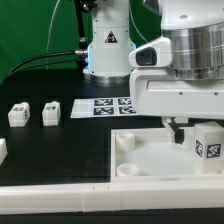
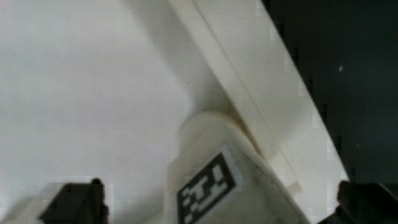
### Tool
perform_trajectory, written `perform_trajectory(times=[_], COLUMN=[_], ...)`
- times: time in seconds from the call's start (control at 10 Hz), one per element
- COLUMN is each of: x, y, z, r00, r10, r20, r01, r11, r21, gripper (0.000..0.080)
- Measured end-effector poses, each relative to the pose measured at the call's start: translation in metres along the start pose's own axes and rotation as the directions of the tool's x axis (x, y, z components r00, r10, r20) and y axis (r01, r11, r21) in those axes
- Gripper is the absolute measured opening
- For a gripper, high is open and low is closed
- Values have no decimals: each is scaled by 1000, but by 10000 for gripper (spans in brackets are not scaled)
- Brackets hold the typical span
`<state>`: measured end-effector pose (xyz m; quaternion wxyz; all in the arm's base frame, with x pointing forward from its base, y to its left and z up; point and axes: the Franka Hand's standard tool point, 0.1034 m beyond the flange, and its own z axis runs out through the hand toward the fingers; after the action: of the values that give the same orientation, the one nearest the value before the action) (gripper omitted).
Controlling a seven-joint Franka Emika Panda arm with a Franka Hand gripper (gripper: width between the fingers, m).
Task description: Assemble one leg
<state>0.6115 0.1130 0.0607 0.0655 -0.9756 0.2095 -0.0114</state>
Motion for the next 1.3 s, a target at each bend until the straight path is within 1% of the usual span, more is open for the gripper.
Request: perform_trajectory(times=[0.2,0.4,0.5,0.7,0.8,1.0,1.1,1.2,1.3], x=[1,-1,-1,-1,-1,-1,-1,0,0], y=[-1,-2,-2,-1,-1,-1,-1,0,0], z=[-1,2,2,2,2,2,2,1,1], r00=[977,920,900,827,826,827,827,828,828], r10=[-215,-393,-436,-562,-563,-562,-562,-561,-561], r20=[-3,0,1,3,3,3,3,3,3], r01=[215,393,436,562,563,562,562,561,561], r11=[977,920,900,827,826,827,827,828,828], r21=[-6,-12,-12,-17,-17,-17,-17,-18,-18], gripper=[649,649,649,649,649,390,390,291,291])
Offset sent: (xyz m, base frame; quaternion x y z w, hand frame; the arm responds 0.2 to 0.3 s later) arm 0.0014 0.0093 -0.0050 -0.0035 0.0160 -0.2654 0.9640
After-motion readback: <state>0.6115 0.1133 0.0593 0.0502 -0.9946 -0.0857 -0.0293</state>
